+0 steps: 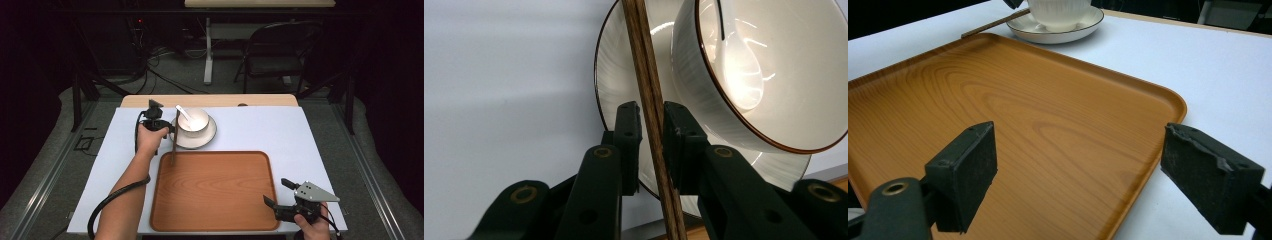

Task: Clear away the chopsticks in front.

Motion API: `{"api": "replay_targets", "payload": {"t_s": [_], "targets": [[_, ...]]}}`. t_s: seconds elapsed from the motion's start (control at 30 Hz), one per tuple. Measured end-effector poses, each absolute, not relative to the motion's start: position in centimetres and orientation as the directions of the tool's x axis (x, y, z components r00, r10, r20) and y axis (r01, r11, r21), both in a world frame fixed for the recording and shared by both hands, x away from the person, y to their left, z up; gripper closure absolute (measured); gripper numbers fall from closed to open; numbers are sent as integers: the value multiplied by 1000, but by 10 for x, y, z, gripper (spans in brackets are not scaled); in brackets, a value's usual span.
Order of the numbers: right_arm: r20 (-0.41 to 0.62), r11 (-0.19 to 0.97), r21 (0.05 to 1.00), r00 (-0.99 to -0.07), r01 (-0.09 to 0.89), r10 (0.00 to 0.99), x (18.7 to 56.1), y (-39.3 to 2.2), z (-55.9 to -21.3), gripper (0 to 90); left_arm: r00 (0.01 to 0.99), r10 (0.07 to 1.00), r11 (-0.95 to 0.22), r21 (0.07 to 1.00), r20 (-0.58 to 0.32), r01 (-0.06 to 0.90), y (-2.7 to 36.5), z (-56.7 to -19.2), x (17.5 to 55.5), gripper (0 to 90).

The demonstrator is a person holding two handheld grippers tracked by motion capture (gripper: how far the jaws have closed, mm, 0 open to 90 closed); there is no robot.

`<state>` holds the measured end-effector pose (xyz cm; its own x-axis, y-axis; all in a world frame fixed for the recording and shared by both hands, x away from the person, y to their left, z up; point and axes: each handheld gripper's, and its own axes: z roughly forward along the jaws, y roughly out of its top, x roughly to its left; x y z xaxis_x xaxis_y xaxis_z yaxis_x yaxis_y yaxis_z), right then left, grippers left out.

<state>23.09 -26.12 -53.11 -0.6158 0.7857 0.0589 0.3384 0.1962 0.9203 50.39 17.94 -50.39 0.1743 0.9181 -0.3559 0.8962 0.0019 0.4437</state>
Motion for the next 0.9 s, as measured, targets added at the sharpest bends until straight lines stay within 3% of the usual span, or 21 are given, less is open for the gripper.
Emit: {"api": "replay_targets", "payload": {"t_s": [0.4, 0.9], "targets": [[62, 194, 920, -615, 340, 786, 230, -262, -531, 146, 161, 907, 14, 408, -389, 913, 175, -509, 507, 807], [62, 191, 922, -614, 337, 787, 230, -262, -531, 146, 39, 899, 103, 298, -436, 949, 180, -507, 515, 847]]}}
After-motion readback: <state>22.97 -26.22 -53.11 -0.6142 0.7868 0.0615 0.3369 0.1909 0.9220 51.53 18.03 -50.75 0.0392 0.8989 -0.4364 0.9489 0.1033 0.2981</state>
